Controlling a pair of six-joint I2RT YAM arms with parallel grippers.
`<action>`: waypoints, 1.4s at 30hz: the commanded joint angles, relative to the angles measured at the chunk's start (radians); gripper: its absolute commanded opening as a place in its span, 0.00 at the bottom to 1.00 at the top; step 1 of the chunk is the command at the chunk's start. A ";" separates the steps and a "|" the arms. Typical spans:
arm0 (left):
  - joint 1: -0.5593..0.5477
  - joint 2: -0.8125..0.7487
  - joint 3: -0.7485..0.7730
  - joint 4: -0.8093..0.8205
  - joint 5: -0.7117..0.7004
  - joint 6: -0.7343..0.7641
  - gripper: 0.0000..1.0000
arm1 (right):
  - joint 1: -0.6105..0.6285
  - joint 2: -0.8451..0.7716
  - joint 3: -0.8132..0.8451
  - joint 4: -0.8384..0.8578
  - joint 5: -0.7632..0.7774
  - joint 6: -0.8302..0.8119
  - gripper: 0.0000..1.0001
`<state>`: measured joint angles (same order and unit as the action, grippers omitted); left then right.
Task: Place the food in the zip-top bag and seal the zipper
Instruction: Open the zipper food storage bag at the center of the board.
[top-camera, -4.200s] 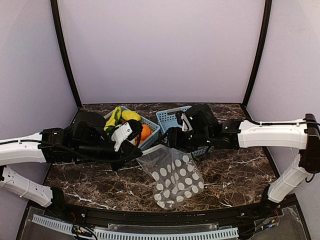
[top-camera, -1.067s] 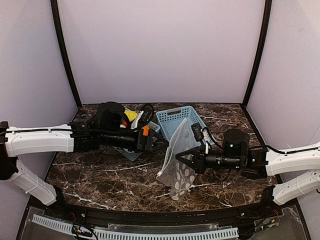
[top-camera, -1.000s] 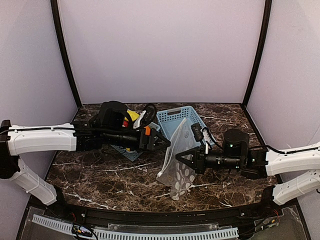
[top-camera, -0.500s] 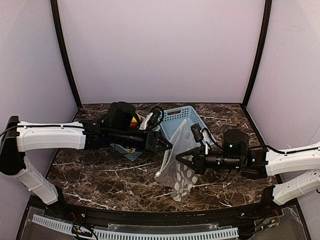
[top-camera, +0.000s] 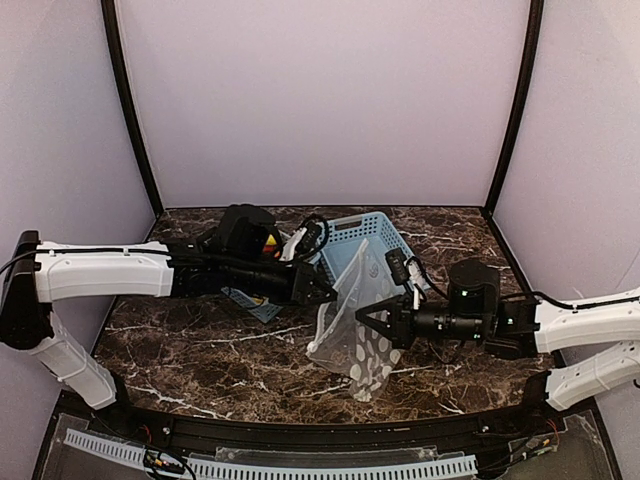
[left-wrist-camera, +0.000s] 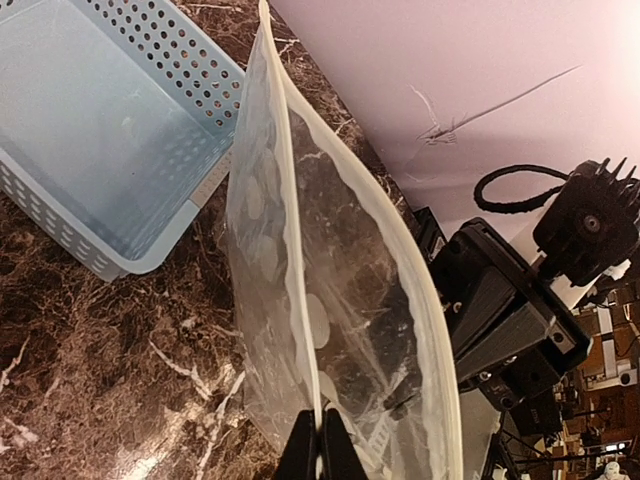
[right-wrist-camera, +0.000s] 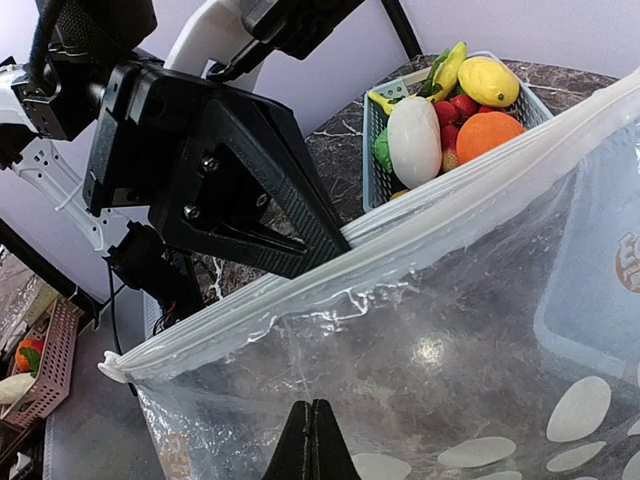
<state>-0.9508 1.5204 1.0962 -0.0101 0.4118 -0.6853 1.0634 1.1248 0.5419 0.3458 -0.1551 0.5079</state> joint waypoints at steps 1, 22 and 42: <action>0.006 -0.082 0.010 -0.134 -0.088 0.065 0.01 | 0.008 -0.039 -0.007 -0.010 0.023 0.006 0.00; 0.004 -0.348 -0.007 -0.441 -0.366 0.221 0.01 | 0.010 0.078 0.145 -0.023 -0.065 0.041 0.68; -0.118 -0.273 0.084 -0.424 -0.526 0.285 0.01 | 0.021 0.114 0.429 -0.441 0.171 0.316 0.94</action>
<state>-1.0588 1.2758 1.1687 -0.4217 -0.0792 -0.4168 1.0683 1.1999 0.9146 -0.0387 -0.0036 0.7685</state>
